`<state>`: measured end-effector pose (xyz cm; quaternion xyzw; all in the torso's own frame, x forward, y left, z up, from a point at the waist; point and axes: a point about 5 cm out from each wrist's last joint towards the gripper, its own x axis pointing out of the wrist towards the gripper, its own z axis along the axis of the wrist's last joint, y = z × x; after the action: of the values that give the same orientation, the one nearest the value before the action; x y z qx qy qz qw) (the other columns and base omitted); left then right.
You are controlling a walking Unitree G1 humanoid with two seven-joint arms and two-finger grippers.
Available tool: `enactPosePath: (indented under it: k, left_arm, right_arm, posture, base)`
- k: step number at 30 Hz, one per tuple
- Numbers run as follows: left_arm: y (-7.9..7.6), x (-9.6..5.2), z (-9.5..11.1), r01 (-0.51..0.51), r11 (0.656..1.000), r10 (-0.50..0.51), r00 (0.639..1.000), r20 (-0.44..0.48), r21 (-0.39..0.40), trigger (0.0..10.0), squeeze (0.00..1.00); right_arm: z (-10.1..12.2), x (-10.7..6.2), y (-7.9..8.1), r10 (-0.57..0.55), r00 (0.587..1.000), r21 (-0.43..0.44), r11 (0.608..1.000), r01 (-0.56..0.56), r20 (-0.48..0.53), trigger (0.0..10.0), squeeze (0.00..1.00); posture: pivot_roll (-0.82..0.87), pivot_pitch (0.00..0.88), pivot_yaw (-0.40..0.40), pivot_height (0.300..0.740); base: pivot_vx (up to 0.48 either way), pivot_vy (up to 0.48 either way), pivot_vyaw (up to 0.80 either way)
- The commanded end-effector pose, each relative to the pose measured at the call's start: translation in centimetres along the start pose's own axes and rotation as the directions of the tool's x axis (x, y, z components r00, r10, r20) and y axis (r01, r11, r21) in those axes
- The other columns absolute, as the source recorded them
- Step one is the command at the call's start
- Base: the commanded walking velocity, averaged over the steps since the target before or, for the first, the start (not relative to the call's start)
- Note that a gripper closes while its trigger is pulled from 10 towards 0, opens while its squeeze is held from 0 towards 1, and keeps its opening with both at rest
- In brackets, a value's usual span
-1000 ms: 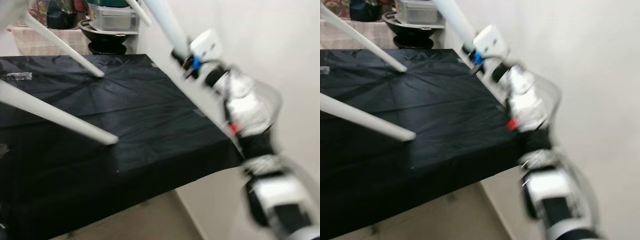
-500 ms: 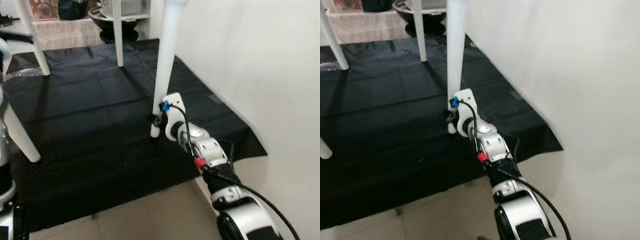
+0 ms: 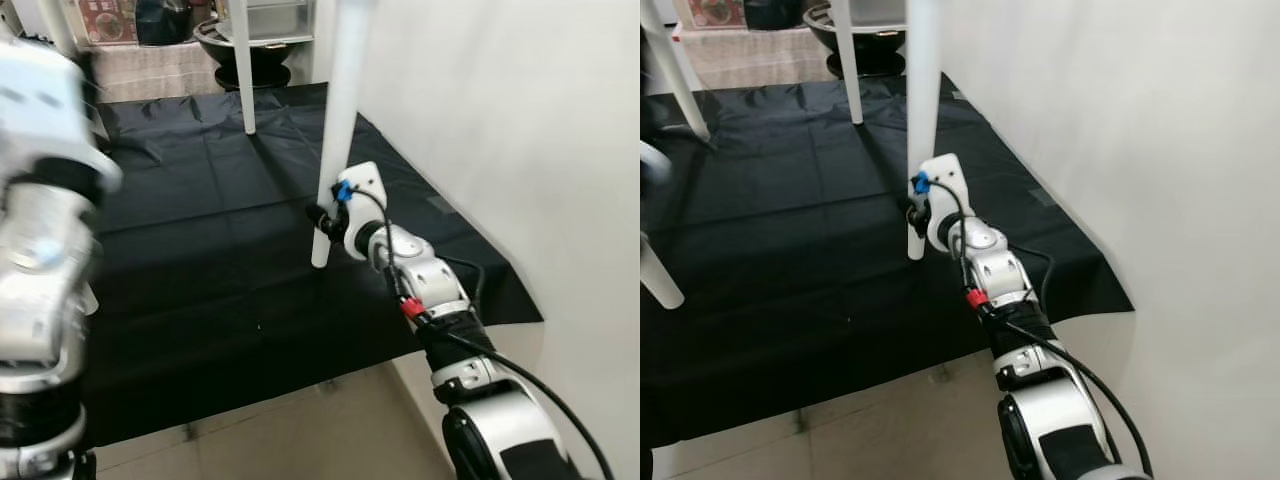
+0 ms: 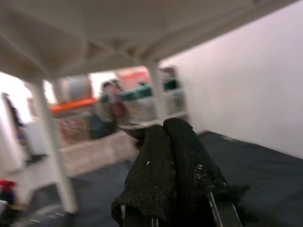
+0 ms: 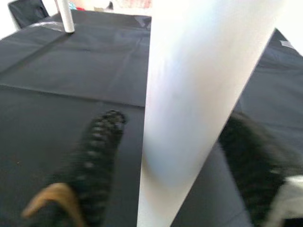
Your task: Building children table
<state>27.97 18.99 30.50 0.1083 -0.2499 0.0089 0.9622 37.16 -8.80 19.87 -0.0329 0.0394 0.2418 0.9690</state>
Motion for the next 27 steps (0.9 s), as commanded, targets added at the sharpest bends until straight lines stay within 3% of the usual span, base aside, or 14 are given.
enactPosePath:
  k: [1, 5, 6, 11, 13, 14, 16, 17, 19, 20, 21, 22, 24, 27]
  left_arm:
    - [-1.3, -0.5, -0.5, 0.068, 0.997, -0.069, 0.997, -0.021, -0.047, 10.0, 0.0]
    - [-3.6, -2.1, -2.4, 0.169, 0.978, -0.179, 0.981, -0.079, -0.122, 10.0, 0.0]
    - [-3.6, -2.1, -2.4, 0.169, 0.978, -0.179, 0.981, -0.079, -0.122, 10.0, 0.0]
    - [-4.9, -5.1, -6.3, 0.191, 0.959, -0.235, 0.948, -0.216, -0.208, 10.0, 0.0]
    - [-5.0, -5.4, -6.4, 0.199, 0.959, -0.244, 0.942, -0.232, -0.202, 10.0, 0.0]
    - [-4.8, -5.1, -5.4, 0.195, 0.956, -0.237, 0.953, -0.19, -0.219, 10.0, 0.0]
    - [-4.3, -4.8, -4.5, 0.176, 0.955, -0.22, 0.961, -0.169, -0.238, 10.0, 0.0]
    - [-4.3, -5.0, -4.7, 0.18, 0.953, -0.226, 0.959, -0.173, -0.244, 10.0, 0.0]
    - [-4.6, -5.4, -5.1, 0.186, 0.951, -0.237, 0.952, -0.193, -0.249, 10.0, 0.0]
    - [-5.3, -6.0, -5.9, 0.205, 0.946, -0.263, 0.939, -0.221, -0.251, 10.0, 0.0]
    - [-5.3, -6.0, -5.9, 0.205, 0.946, -0.263, 0.939, -0.221, -0.251, 10.0, 0.0]
    - [-6.0, -7.0, -7.0, 0.229, 0.942, -0.293, 0.918, -0.267, -0.247, 10.0, 0.0]
    - [-6.8, -8.5, -8.7, 0.25, 0.937, -0.324, 0.882, -0.341, -0.245, 10.0, 0.0]
    - [-7.1, -9.2, -9.5, 0.252, 0.935, -0.333, 0.865, -0.375, -0.248, 10.0, 0.0]
  right_arm:
    - [-1.4, -1.0, -0.5, 0.03, 0.999, 0.033, 0.999, -0.028, -0.043, 10.0, 1.0]
    - [-3.3, -3.2, -0.8, 0.097, 0.993, 0.058, 0.994, -0.093, -0.068, 10.0, 1.0]
    - [-3.3, -3.2, -0.8, 0.097, 0.993, 0.058, 0.994, -0.093, -0.068, 10.0, 1.0]
    - [-4.4, -5.9, -2.5, 0.031, 0.999, 0.099, 0.995, -0.029, -0.012, 10.0, 1.0]
    - [-3.2, -6.4, -3.3, -0.001, 0.999, 0.11, 0.994, -0.003, 0.036, 10.0, 1.0]
    - [-1.2, -6.9, -4.7, -0.046, 0.994, 0.164, 0.986, 0.029, 0.099, 10.0, 1.0]
    - [2.3, -8.2, -6.3, -0.056, 0.973, 0.177, 0.984, 0.017, 0.222, 10.0, 1.0]
    - [2.7, -8.4, -6.6, -0.057, 0.97, 0.192, 0.981, 0.011, 0.237, 10.0, 0.68]
    - [2.2, -8.6, -6.6, -0.056, 0.973, 0.195, 0.981, 0.011, 0.223, 10.0, 0.68]
    - [0.8, -8.6, -6.1, -0.049, 0.982, 0.193, 0.981, 0.013, 0.185, 10.0, 0.16]
    - [0.8, -8.6, -6.1, -0.049, 0.982, 0.193, 0.981, 0.013, 0.185, 10.0, 0.16]
    - [-0.9, -8.6, -5.3, -0.042, 0.99, 0.195, 0.981, 0.015, 0.136, 10.0, 0.0]
    - [-3.3, -8.7, -3.8, -0.031, 0.996, 0.225, 0.974, 0.012, 0.084, 10.0, 0.0]
    - [-4.2, -8.5, -2.9, -0.031, 0.996, 0.245, 0.969, 0.01, 0.08, 10.0, 0.0]
  posture:
    - [0.0, 0.035, -0.071, 0.74]
    - [-0.02, 0.014, -0.068, 0.74]
    - [-0.02, 0.014, -0.068, 0.74]
    - [-0.03, 0.003, -0.063, 0.74]
    - [-0.03, 0.0, -0.061, 0.74]
    - [-0.04, 0.003, -0.064, 0.74]
    - [-0.04, 0.0, -0.059, 0.74]
    - [-0.06, 0.0, -0.053, 0.74]
    - [-0.06, 0.0, -0.053, 0.74]
    - [-0.05, 0.0, -0.061, 0.74]
    - [-0.05, 0.0, -0.061, 0.74]
    - [-0.06, 0.0, -0.063, 0.74]
    - [-0.05, 0.0, -0.067, 0.74]
    - [-0.06, 0.0, -0.069, 0.74]
  base:
    - [0.0, 0.0, 0.0]
    - [0.0, 0.0, 0.0]
    - [0.0, 0.0, 0.0]
    - [0.0, 0.0, 0.0]
    - [0.0, 0.0, 0.0]
    - [0.0, 0.0, 0.0]
    - [0.0, 0.0, 0.0]
    - [0.0, 0.0, 0.0]
    - [0.0, 0.0, 0.0]
    - [0.0, 0.0, 0.0]
    - [0.0, 0.0, 0.0]
    - [0.0, 0.0, 0.0]
    - [0.0, 0.0, 0.0]
    - [0.0, 0.0, 0.0]
